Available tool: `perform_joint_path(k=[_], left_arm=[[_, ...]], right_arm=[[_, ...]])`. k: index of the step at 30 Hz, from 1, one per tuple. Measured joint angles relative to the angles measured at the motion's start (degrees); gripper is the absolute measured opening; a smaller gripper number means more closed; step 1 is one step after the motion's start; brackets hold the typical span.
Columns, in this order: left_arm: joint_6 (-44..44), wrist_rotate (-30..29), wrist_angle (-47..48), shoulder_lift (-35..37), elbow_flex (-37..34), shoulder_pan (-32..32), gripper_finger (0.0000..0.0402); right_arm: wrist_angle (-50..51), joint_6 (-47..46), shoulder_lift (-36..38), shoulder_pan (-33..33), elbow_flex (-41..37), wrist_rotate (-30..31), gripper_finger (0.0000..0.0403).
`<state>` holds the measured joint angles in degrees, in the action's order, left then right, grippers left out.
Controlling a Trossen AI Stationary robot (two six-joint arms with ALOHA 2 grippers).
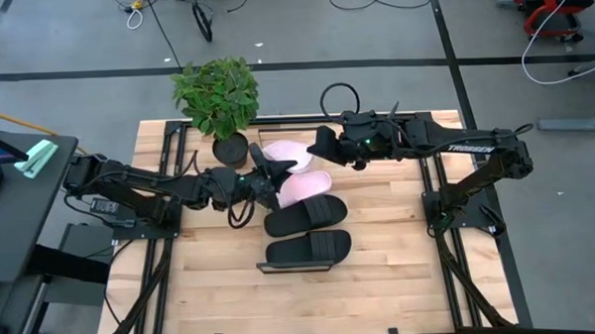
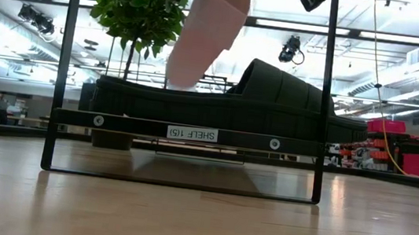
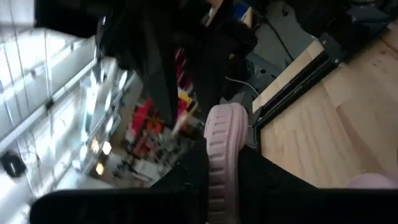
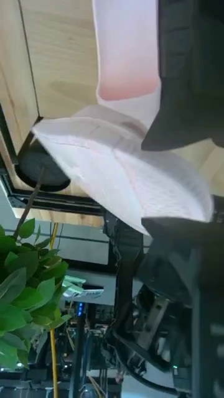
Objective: Pick and place slides into the shelf
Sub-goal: Put the pink slipper on the shelf
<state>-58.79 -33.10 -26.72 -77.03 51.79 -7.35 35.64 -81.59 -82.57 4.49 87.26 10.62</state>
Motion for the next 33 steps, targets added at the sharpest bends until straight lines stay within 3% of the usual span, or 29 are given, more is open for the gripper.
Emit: perform_joint_path(k=[7,15,21,29,33], left_arm=[[6.7,-7.34,-6.18,-0.01,-0.05,0.0,0.0053],[1.54,-9.42,-24.66,0.02,0.36,-0.42,0.0052],[18.05,-13.12,-23.4,-1.7,8.36,-1.93,0.0052],[39.09,-23.31,-23.44,-11.22,22.77,-3.85,0.0052],[43.34,-35.8,-22.78,-13.9,24.7,-5.29,0.0052]], right_arm=[[2.48,5.25,3.91,0.39,0.02,4.59,0.0239],[10.1,16.5,12.29,0.39,0.04,7.97,0.0234],[18.91,24.68,17.09,0.44,0.04,8.98,0.0224],[27.52,31.76,18.9,1.51,0.04,10.41,0.0217],[32.75,34.63,18.87,1.81,-0.02,11.24,0.0217]])
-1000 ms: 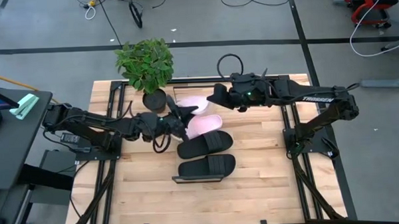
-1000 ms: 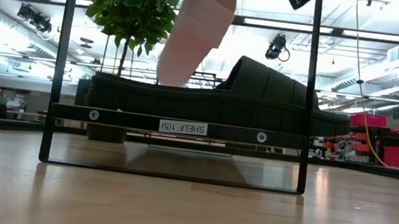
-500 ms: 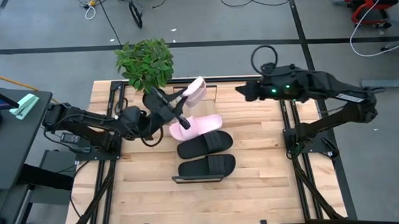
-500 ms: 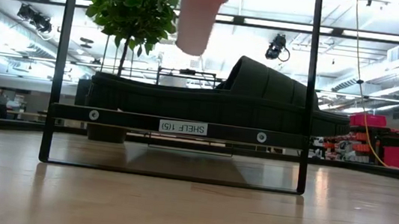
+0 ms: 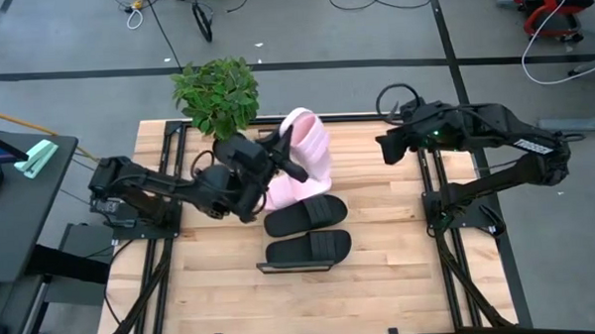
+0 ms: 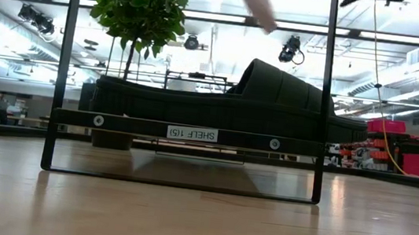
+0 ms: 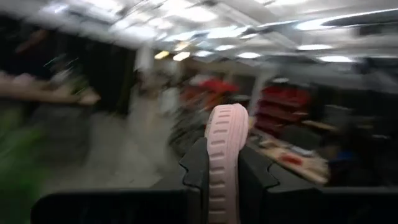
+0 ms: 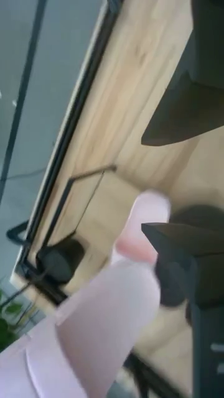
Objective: Pick and place slides into the shelf
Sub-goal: Put the pink slipper on the shelf
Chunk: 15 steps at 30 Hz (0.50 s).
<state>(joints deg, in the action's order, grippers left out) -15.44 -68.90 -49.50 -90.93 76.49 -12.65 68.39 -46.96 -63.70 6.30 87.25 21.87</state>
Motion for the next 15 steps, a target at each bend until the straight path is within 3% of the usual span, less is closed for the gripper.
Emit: perform_joint_path(k=[2,7,15], left_arm=[[3.64,-4.43,-0.32,0.14,-0.78,-0.78,0.0052],[17.98,-7.93,-1.2,1.19,-6.21,-1.95,0.0052],[44.3,-17.64,-7.7,1.74,-20.34,-2.75,0.0052]], right_arm=[[0.4,0.74,0.3,-0.01,-0.55,1.14,0.0217],[0.46,1.14,0.85,0.01,-2.35,3.53,0.0217],[0.76,0.19,0.76,-0.04,-4.18,3.58,0.0217]])
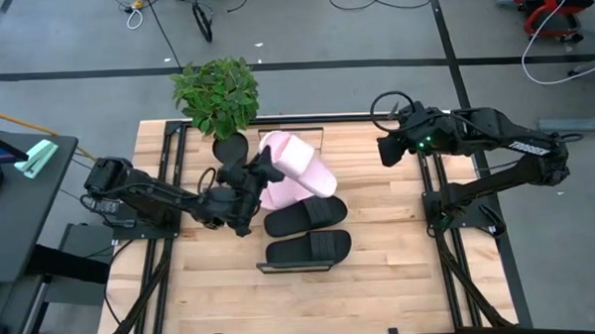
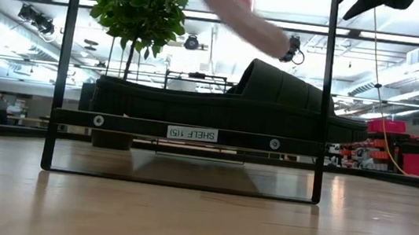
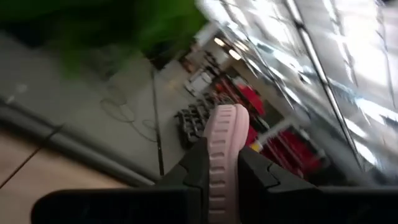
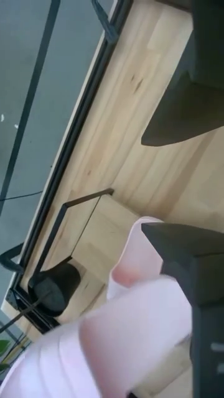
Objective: Pick and place slides into the shelf
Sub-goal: Put the pink slipper on the shelf
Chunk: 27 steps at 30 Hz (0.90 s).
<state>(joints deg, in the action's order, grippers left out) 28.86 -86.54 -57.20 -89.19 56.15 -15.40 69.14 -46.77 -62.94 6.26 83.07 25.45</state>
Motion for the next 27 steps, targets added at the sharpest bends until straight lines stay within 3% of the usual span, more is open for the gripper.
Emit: perform_joint_path(k=[3,8,20,27], left_arm=[[11.17,-3.41,-1.86,0.0,-5.65,-0.69,0.0052],[27.93,-3.28,-2.07,-0.02,-13.38,-1.96,0.0052],[38.85,-3.46,-2.3,5.22,-24.38,-1.53,0.0052],[41.05,-3.37,-2.21,5.53,-24.67,-0.15,0.0052]], right_arm=[[0.0,-0.35,0.02,0.0,-0.02,0.02,0.0216],[-0.02,-5.06,0.0,0.0,-0.02,0.0,0.0216],[0.0,-13.59,0.0,-0.08,0.0,0.0,0.0216],[-0.04,-16.08,0.0,-0.07,0.0,0.04,0.0216]])
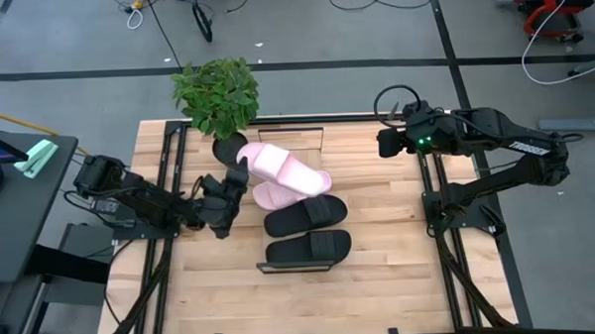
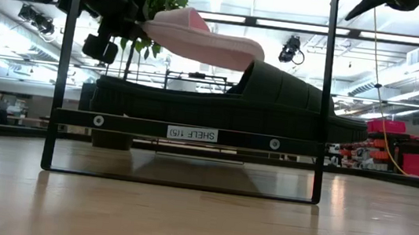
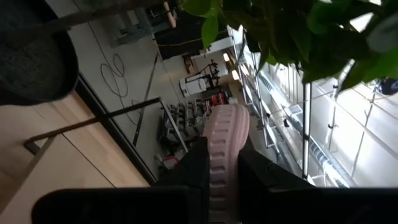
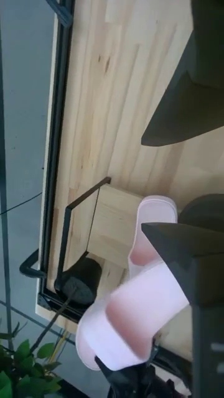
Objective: Pick and place slides into the shelf
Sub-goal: Put the pink slipper on the shelf
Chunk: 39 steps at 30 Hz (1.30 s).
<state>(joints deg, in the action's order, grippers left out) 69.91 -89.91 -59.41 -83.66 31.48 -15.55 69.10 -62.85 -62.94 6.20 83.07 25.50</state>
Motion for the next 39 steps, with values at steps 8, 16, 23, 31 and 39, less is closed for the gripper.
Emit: perform_joint_path(k=[8,16,23,31,39], left_arm=[[-0.08,-0.12,1.15,-1.36,1.47,3.25,0.0052],[-1.36,-0.06,9.23,-10.73,16.2,6.57,0.0051],[-1.66,-0.02,10.09,-19.36,25.56,6.34,0.0051],[-3.52,-0.24,10.36,-19.61,25.09,9.01,0.005],[-4.98,-0.13,16.2,-19.63,25.03,10.5,0.005]], right_arm=[[-0.15,-1.6,0.0,0.02,0.0,3.85,0.0216],[-0.14,6.85,0.0,0.07,0.0,8.01,0.0216],[0.26,12.74,1.07,0.31,0.0,8.65,0.0216],[0.28,18.34,2.99,3.16,0.0,9.03,0.0216],[0.02,19.58,3.02,4.59,0.0,8.35,0.0216]])
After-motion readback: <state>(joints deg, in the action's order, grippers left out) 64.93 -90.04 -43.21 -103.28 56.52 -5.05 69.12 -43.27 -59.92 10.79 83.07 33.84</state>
